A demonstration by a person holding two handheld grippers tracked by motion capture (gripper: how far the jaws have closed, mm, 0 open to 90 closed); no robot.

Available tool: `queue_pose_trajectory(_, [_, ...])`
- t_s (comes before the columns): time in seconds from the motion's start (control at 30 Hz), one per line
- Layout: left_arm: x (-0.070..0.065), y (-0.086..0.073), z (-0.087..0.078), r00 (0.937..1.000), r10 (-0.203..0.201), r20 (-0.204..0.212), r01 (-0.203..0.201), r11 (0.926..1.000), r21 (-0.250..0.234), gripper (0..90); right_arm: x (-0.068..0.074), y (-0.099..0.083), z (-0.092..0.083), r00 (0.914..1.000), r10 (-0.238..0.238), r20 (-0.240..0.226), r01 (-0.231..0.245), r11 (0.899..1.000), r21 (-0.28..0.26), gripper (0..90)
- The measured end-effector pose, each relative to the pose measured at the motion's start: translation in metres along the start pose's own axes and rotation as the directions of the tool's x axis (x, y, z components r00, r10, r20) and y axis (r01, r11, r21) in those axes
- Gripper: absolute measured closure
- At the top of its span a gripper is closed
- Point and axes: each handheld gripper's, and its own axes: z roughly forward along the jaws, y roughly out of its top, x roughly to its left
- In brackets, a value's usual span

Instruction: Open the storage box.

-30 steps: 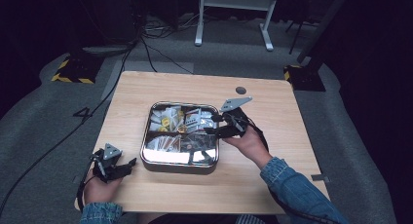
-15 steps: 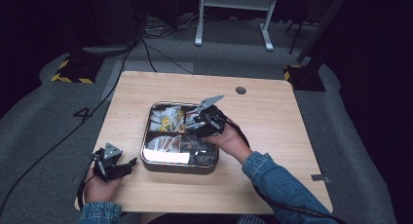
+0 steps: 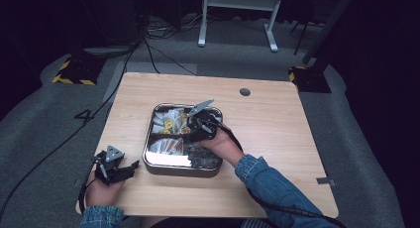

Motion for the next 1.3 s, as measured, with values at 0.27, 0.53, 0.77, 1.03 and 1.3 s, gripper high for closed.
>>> queue_pose_trajectory(0.27, [-0.0003, -0.0001, 0.0001, 1.0, -0.001, -0.002, 0.001, 1.0, -0.002, 34.8, 0.003, -0.0076, 0.0049, 0.9996, -0.025, 0.014, 0.026, 0.997, -0.079, 58.5])
queue_pose_trajectory(0.53, [-0.0002, -0.0002, 0.0003, 1.0, 0.0, -0.003, 0.0, 1.0, -0.005, 34.8, 0.0046, -0.0096, 0.0054, 0.9993, -0.026, 0.027, 0.029, 0.995, -0.094, 58.7])
queue_pose_trajectory(0.77, [-0.0001, -0.0001, 0.0001, 1.0, 0.001, -0.001, -0.001, 1.0, -0.002, 34.8, 0.0046, -0.01, 0.0054, 0.9994, -0.022, 0.028, 0.025, 0.995, -0.098, 58.7])
queue_pose_trajectory(1.03, [-0.0001, -0.0001, 0.0001, 1.0, 0.001, -0.001, -0.001, 1.0, -0.001, 34.8, 0.0053, -0.0097, 0.0053, 0.9995, -0.012, 0.031, 0.015, 0.995, -0.096, 58.8])
queue_pose_trajectory(1.3, [-0.0001, 0.0, 0.0002, 1.0, 0.001, -0.001, -0.001, 1.0, -0.002, 34.8, 0.0076, -0.0067, 0.0042, 0.9985, 0.024, 0.049, -0.019, 0.996, -0.084, 58.9])
